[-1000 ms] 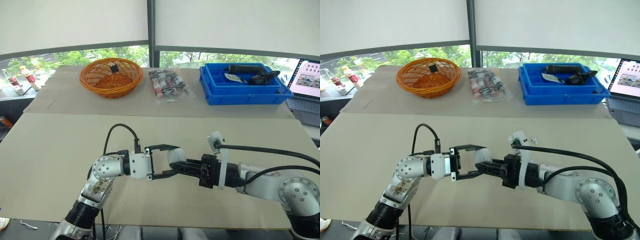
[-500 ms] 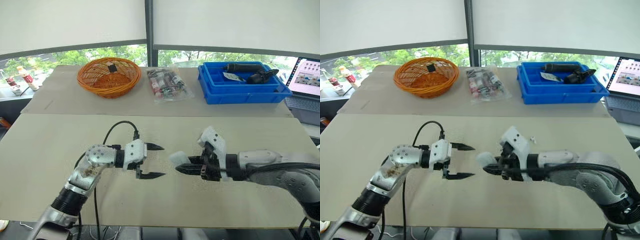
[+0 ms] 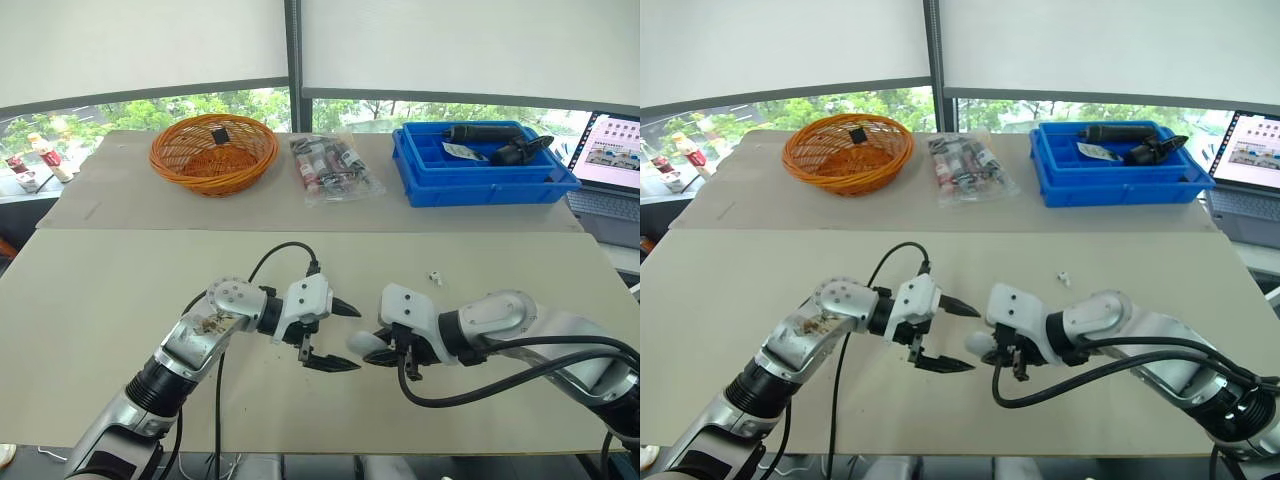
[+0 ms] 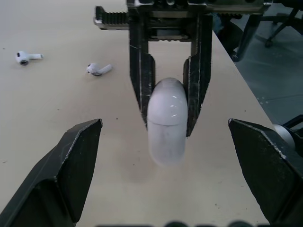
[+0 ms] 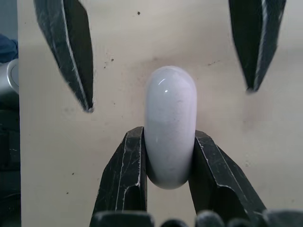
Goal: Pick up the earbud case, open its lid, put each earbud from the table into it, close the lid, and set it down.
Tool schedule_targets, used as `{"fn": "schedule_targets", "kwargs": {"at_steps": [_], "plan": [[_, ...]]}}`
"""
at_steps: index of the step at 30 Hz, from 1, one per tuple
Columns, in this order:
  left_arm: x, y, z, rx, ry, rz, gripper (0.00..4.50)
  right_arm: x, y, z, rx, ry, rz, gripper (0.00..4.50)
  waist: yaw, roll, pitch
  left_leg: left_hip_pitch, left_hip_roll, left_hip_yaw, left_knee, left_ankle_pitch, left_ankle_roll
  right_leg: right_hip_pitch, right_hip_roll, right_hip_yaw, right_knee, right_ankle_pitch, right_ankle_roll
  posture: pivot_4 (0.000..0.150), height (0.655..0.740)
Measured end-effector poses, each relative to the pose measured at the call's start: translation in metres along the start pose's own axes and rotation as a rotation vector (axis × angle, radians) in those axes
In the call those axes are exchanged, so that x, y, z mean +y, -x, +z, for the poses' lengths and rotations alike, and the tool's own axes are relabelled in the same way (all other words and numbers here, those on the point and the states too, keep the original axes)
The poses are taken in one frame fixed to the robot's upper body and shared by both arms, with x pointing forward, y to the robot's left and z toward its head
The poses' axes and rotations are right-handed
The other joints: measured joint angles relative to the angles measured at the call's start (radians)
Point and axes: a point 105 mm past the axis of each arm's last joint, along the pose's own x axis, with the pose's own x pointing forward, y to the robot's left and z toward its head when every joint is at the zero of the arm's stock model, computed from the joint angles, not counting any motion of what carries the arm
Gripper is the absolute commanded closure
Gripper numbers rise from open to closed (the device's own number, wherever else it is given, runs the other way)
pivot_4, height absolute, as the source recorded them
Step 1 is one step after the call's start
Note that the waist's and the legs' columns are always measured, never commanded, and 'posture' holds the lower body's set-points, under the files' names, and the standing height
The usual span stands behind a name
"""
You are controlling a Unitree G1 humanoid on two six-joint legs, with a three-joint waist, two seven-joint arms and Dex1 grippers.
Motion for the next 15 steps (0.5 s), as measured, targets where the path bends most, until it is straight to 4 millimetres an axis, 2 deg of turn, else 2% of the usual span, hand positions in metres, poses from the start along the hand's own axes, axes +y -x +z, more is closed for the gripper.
{"fn": "schedule_targets", "kwargs": {"at_steps": [11, 14, 15], "plan": [[-0.0002, -0.0028, -0.0018, 0.004, 0.02, -0.006, 0.0, -0.0001, -0.0016, 0.0042, -0.004, 0.038, 0.014, 3.72, 0.003, 0.0, 0.0, 0.0, 0.0, 0.0, 0.0, 0.0, 0.0, 0.0, 0.0, 0.0, 0.0, 0.0, 0.0, 0.15, 0.7303], [-0.0005, -0.003, -0.0023, 0.002, 0.037, -0.008, 0.82, 0.0001, -0.0013, 0.0042, 0.002, 0.048, 0.014, 3.72, 0.002, 0.0, 0.0, 0.0, 0.0, 0.0, 0.001, 0.0, 0.0, 0.0, 0.0, 0.0, 0.0, 0.0, 0.0, 0.15, 0.7303], [-0.0003, -0.0031, -0.0025, 0.002, 0.039, -0.007, 1.28, 0.0003, -0.0013, 0.0044, 0.002, 0.052, 0.015, 3.72, 0.002, 0.0, 0.0, 0.0, 0.0, 0.0, 0.001, 0.0, 0.0, 0.0, 0.0, 0.0, 0.0, 0.0, 0.0, 0.15, 0.7303]]}}
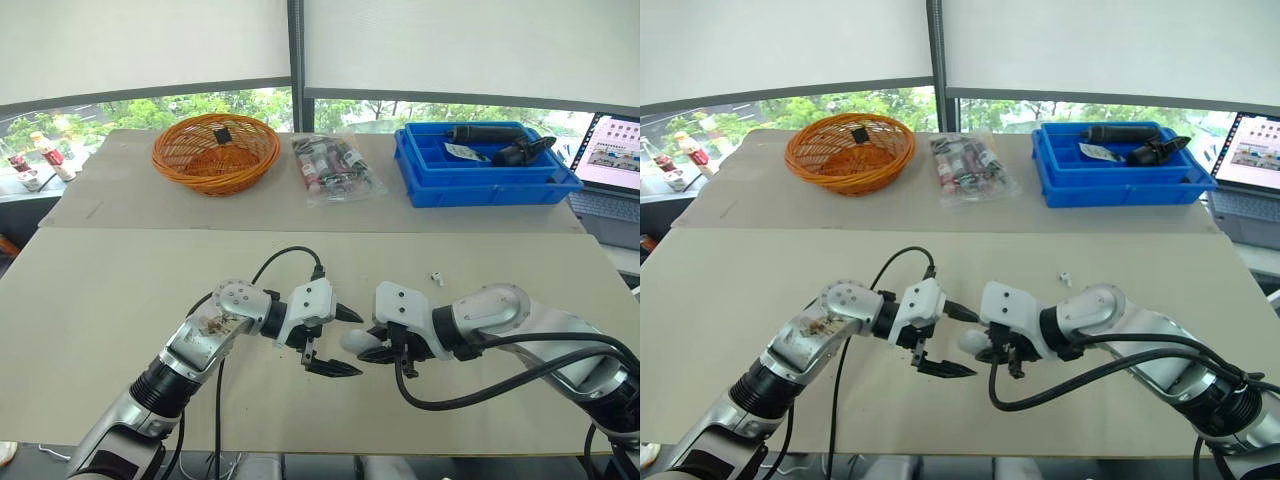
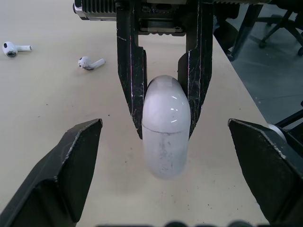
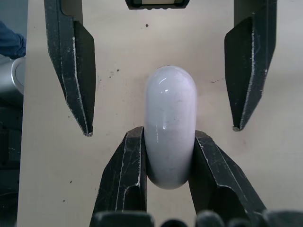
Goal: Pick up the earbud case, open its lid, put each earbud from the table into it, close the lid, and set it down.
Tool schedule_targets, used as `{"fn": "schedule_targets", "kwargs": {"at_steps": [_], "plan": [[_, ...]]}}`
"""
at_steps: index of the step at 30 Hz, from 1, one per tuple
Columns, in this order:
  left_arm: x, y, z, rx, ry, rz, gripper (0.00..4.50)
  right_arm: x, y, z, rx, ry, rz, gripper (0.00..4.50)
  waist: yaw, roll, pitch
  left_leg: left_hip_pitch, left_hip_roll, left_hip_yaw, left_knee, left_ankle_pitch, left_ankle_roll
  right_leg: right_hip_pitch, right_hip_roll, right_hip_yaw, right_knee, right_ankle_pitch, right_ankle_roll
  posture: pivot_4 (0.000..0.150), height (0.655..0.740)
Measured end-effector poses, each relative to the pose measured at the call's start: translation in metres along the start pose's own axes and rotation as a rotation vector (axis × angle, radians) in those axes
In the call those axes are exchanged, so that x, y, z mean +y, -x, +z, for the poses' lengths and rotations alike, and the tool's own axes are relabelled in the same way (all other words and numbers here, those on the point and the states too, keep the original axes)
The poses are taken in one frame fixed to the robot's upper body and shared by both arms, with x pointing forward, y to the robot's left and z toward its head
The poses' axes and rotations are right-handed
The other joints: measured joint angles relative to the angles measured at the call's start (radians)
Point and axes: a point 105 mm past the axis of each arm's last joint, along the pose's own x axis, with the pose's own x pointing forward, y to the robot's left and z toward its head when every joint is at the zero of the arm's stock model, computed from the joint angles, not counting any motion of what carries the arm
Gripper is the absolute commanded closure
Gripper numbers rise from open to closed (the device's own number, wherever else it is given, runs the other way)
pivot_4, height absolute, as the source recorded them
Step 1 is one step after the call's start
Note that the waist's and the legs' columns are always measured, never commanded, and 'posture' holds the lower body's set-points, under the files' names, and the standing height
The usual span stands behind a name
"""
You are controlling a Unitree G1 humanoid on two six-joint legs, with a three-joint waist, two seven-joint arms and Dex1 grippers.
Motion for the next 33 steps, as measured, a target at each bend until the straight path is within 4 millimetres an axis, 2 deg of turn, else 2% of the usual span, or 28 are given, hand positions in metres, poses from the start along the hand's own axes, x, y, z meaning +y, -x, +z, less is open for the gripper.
{"fn": "schedule_targets", "kwargs": {"at_steps": [2, 4, 33], "plan": [[0.0006, -0.0002, -0.0005, 0.0, 0.003, 0.004, 2.35, 0.0002, -0.0002, 0.0006, 0.0, 0.007, -0.001, 3.72, 0.0, 0.0, 0.0, 0.0, 0.0, 0.0, 0.0, 0.0, 0.0, 0.0, 0.0, 0.0, 0.0, 0.0, 0.0, 0.15, 0.7303], [0.001, -0.0001, -0.0009, 0.0, 0.005, 0.006, 3.05, -0.0005, -0.0004, 0.0012, -0.001, 0.011, -0.004, 3.73, 0.0, 0.0, 0.0, 0.0, 0.0, 0.0, 0.0, 0.0, 0.0, 0.0, 0.0, 0.0, 0.0, 0.0, 0.0, 0.15, 0.7303], [-0.0037, 0.0018, -0.0058, -0.025, -0.031, 0.011, 3.04, 0.001, -0.0026, 0.0012, -0.015, 0.017, 0.002, 3.74, 0.001, 0.0, 0.0, 0.0, 0.0, 0.0, 0.001, 0.0, 0.0, 0.0, 0.0, 0.0, 0.001, 0.0, 0.0, 0.15, 0.7303]]}}
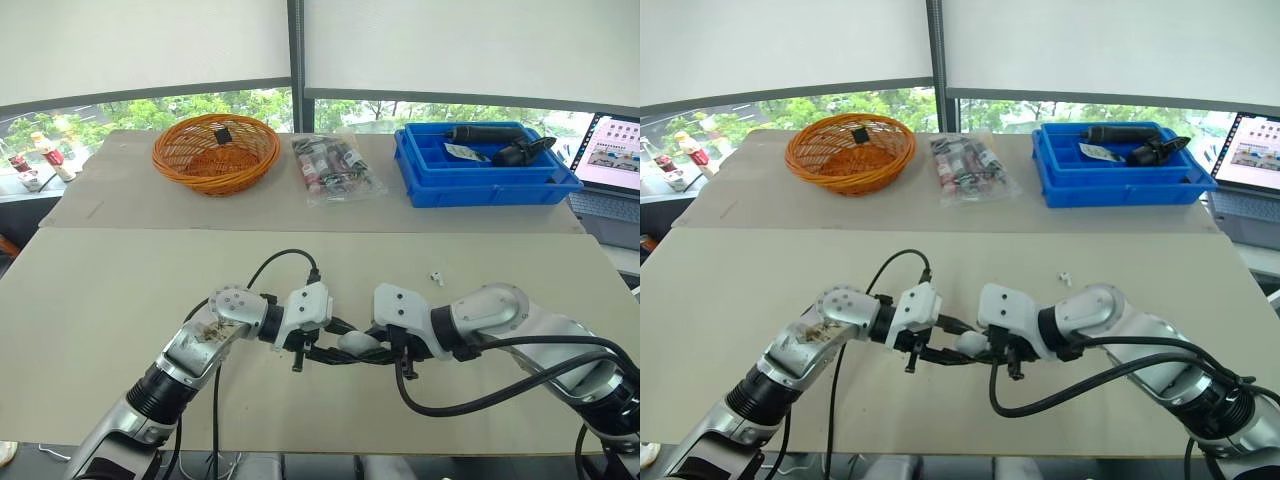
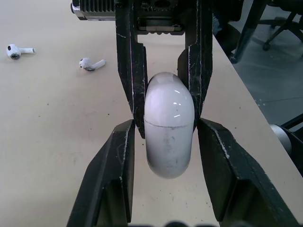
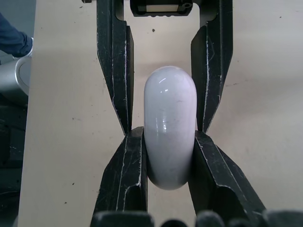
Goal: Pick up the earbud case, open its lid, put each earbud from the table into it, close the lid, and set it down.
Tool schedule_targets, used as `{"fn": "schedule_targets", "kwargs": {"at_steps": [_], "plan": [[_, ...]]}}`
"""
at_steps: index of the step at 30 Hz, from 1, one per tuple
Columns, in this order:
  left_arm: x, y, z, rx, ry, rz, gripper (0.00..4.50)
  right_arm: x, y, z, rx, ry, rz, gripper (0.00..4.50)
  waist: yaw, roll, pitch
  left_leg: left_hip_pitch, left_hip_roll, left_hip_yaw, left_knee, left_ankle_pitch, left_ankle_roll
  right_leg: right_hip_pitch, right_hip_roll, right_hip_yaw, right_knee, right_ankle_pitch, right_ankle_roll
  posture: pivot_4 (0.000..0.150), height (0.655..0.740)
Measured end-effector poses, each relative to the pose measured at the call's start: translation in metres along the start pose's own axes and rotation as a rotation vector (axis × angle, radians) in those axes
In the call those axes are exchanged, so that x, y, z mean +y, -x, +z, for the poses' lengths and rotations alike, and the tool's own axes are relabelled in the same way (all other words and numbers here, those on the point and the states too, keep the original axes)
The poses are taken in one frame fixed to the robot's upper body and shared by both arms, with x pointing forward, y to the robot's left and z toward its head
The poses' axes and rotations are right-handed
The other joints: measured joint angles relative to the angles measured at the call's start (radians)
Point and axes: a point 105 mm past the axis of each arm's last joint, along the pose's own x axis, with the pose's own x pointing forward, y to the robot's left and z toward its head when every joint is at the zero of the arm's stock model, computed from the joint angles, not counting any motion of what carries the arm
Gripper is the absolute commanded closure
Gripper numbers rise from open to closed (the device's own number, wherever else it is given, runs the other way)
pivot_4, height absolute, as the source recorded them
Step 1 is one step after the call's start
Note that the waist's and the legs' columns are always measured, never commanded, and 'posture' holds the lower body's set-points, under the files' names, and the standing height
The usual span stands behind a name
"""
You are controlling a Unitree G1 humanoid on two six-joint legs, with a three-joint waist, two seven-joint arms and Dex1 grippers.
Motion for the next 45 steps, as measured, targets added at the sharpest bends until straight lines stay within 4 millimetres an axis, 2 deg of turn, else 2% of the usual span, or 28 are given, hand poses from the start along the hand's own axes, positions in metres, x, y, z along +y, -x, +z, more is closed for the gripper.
{"fn": "schedule_targets", "kwargs": {"at_steps": [2, 3, 4, 7, 8, 13, 21, 31, 45], "plan": [[0.0, 0.0, -0.001, 0.0, 0.003, -0.005, 3.04, 0.001, -0.001, 0.0, -0.002, -0.003, 0.002, 3.74, 0.0, 0.0, 0.0, 0.0, 0.0, 0.0, 0.0, 0.0, 0.0, 0.0, 0.0, 0.0, 0.0, 0.0, 0.0, 0.15, 0.7303], [-0.001, 0.0, -0.001, -0.001, 0.006, -0.007, 2.03, 0.001, -0.001, 0.0, -0.002, -0.003, 0.002, 3.74, -0.001, 0.0, 0.0, 0.0, 0.0, 0.0, 0.0, 0.0, 0.0, 0.0, 0.0, 0.0, 0.0, 0.0, 0.0, 0.15, 0.7303], [-0.002, 0.0, -0.002, -0.002, 0.017, -0.024, 1.49, 0.0, 0.0, 0.0, -0.002, 0.0, -0.003, 3.74, -0.001, 0.0, 0.0, 0.0, 0.0, 0.0, 0.0, 0.0, 0.0, 0.0, 0.0, 0.0, 0.0, 0.0, 0.0, 0.15, 0.7303], [-0.003, 0.001, -0.002, 0.003, 0.014, -0.035, 0.31, -0.003, 0.001, 0.0, 0.001, 0.007, -0.022, 3.74, -0.001, 0.0, 0.0, 0.0, 0.0, 0.0, 0.0, 0.0, 0.0, 0.0, 0.0, 0.0, 0.0, 0.0, 0.0, 0.15, 0.7303], [-0.003, 0.004, -0.004, 0.015, 0.014, -0.036, 0.05, -0.003, 0.001, -0.001, 0.0, 0.008, -0.023, 3.74, -0.001, 0.0, 0.0, 0.0, 0.0, 0.0, 0.0, 0.0, 0.0, 0.0, 0.0, 0.0, 0.0, 0.0, 0.0, 0.15, 0.7303], [-0.002, 0.022, -0.019, 0.109, 0.034, -0.029, 0.05, 0.001, 0.003, -0.004, 0.017, 0.029, -0.02, 3.74, -0.003, 0.0, 0.0, 0.0, 0.0, 0.0, 0.0, 0.0, 0.0, 0.0, 0.0, 0.0, 0.0, 0.0, 0.0, 0.15, 0.7303], [0.005, 0.034, -0.018, 0.132, 0.025, 0.031, 0.05, -0.003, 0.016, -0.007, 0.091, 0.11, -0.011, 3.74, 0.0, 0.001, 0.0, 0.0, 0.0, 0.0, 0.001, 0.0, 0.0, 0.0, 0.0, -0.001, 0.0, 0.0, 0.0, 0.15, 0.7303], [0.012, 0.017, -0.008, 0.063, 0.007, 0.075, 0.05, -0.014, 0.021, -0.001, 0.1, 0.118, 0.0, 3.74, -0.001, 0.0, 0.0, 0.0, 0.0, -0.001, 0.001, 0.0, 0.0, 0.0, 0.0, -0.001, 0.0, 0.0, 0.0, 0.15, 0.7303], [0.015, 0.008, 0.006, 0.022, -0.011, 0.049, 0.05, -0.013, 0.016, -0.003, 0.105, 0.117, 0.015, 3.74, -0.001, 0.001, 0.0, 0.0, 0.0, -0.001, 0.001, 0.0, 0.0, 0.0, 0.0, -0.001, 0.001, 0.0, 0.0, 0.15, 0.7303]]}}
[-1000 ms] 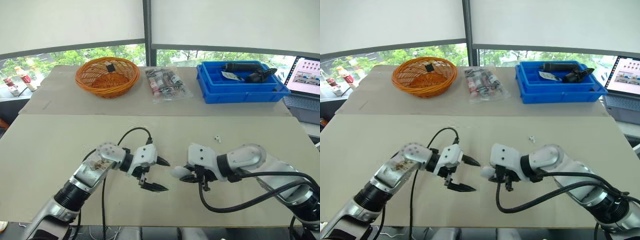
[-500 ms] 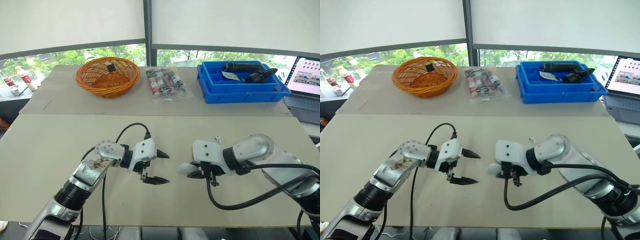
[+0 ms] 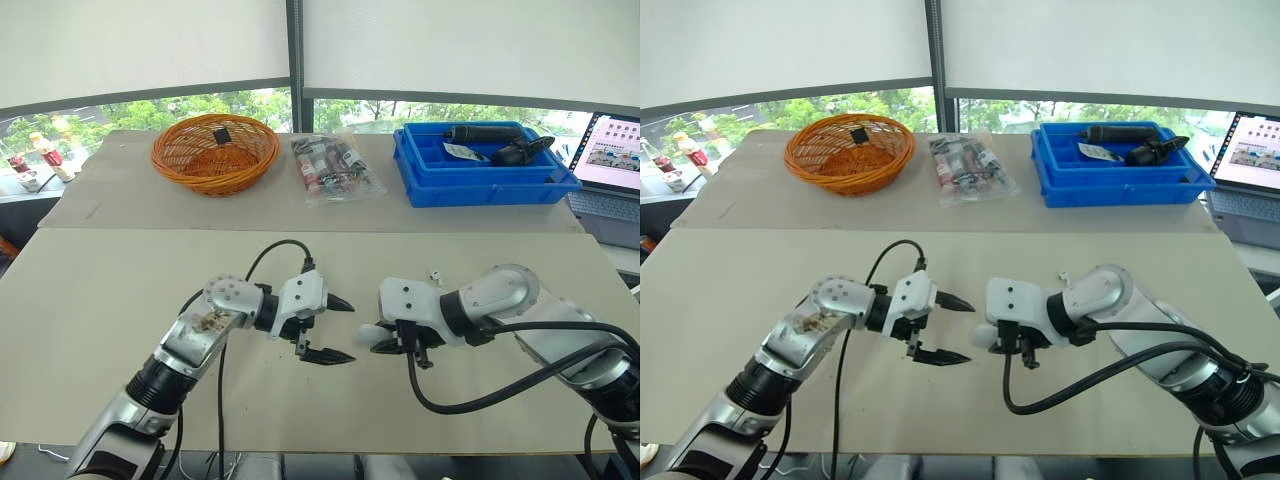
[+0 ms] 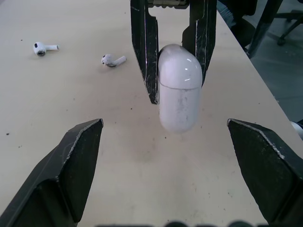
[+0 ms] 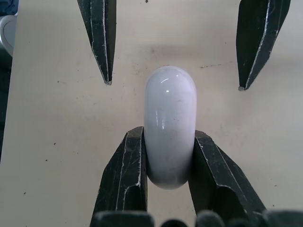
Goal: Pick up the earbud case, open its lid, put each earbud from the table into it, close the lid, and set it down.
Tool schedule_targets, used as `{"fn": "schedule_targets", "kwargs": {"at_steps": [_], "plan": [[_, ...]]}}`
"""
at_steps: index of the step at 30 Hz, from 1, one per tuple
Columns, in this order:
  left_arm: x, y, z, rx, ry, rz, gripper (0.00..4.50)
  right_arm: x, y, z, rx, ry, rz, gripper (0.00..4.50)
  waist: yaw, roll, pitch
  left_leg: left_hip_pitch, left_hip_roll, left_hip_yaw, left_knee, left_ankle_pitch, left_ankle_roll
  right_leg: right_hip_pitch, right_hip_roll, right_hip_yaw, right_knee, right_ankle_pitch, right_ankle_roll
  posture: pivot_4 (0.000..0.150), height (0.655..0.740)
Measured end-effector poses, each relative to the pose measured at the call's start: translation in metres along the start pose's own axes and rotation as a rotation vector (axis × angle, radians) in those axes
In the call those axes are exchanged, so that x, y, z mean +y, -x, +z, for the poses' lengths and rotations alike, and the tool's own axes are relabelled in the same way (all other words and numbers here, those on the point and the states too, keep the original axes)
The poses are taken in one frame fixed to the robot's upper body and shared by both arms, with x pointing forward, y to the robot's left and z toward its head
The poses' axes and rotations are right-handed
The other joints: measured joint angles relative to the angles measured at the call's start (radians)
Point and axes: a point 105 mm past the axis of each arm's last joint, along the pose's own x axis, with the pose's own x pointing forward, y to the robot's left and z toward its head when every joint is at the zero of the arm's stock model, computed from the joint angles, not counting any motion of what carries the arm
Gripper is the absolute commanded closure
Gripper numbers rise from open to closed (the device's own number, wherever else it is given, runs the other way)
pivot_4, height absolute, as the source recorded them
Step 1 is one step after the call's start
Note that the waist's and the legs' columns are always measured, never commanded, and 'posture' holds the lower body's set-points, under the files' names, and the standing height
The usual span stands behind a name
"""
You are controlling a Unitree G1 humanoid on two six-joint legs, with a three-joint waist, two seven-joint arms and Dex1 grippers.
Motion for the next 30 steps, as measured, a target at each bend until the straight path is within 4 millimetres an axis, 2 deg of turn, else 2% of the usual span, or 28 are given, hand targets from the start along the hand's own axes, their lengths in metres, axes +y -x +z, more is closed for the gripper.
{"fn": "schedule_targets", "kwargs": {"at_steps": [5, 6, 8, 14, 15, 23, 25, 30], "plan": [[0.001, -0.002, 0.001, -0.002, 0.011, -0.004, 0.05, -0.001, -0.001, 0.0, -0.002, -0.004, -0.001, 3.74, 0.0, 0.0, 0.0, 0.0, 0.0, 0.0, 0.0, 0.0, 0.0, 0.0, 0.0, 0.0, 0.0, 0.0, 0.0, 0.15, 0.7303], [0.001, -0.002, 0.0, -0.003, 0.014, -0.004, 0.28, -0.001, -0.001, 0.0, -0.003, -0.003, -0.002, 3.74, 0.0, 0.0, 0.0, 0.0, 0.0, 0.0, 0.0, 0.0, 0.0, 0.0, 0.0, 0.0, 0.0, 0.0, 0.0, 0.15, 0.7303], [0.001, -0.003, 0.0, -0.006, 0.017, -0.007, 0.9, -0.001, -0.002, 0.0, -0.004, -0.002, -0.002, 3.74, 0.0, 0.0, 0.0, 0.0, 0.0, 0.0, 0.0, 0.0, 0.0, 0.0, 0.0, 0.0, 0.0, 0.0, 0.0, 0.15, 0.7303], [0.001, -0.009, 0.001, -0.02, 0.021, -0.007, 3.84, -0.004, -0.004, 0.001, -0.01, -0.008, -0.011, 3.74, 0.001, 0.0, 0.0, 0.0, 0.0, 0.0, 0.001, 0.0, 0.0, 0.0, 0.0, 0.0, 0.0, 0.0, 0.0, 0.15, 0.7303], [0.001, -0.009, 0.001, -0.019, 0.02, -0.003, 4.0, -0.004, -0.004, 0.0, -0.01, -0.01, -0.013, 3.74, 0.0, 0.0, 0.0, 0.0, 0.0, 0.0, 0.001, 0.0, 0.0, 0.0, 0.0, 0.0, 0.0, 0.0, 0.0, 0.15, 0.7303], [0.002, -0.012, 0.002, -0.027, 0.019, 0.009, 4.0, -0.005, -0.005, 0.0, -0.006, -0.013, -0.021, 3.74, 0.0, 0.0, 0.0, 0.0, 0.0, 0.0, 0.001, 0.0, 0.0, 0.0, 0.0, 0.0, 0.0, 0.0, 0.0, 0.15, 0.7303], [0.002, -0.012, 0.001, -0.025, 0.019, 0.011, 4.0, -0.005, -0.005, 0.0, -0.006, -0.016, -0.02, 2.67, 0.0, 0.0, 0.0, 0.0, 0.0, 0.0, 0.001, 0.0, 0.0, 0.0, 0.0, 0.0, 0.0, 0.0, 0.0, 0.15, 0.7303], [-0.001, -0.013, -0.008, -0.023, 0.056, 0.007, 4.0, -0.001, -0.005, 0.002, -0.019, -0.013, 0.005, 0.98, -0.001, 0.0, 0.0, 0.0, 0.0, -0.001, 0.001, 0.0, 0.0, 0.0, 0.0, 0.0, 0.0, 0.0, 0.0, 0.15, 0.7303]]}}
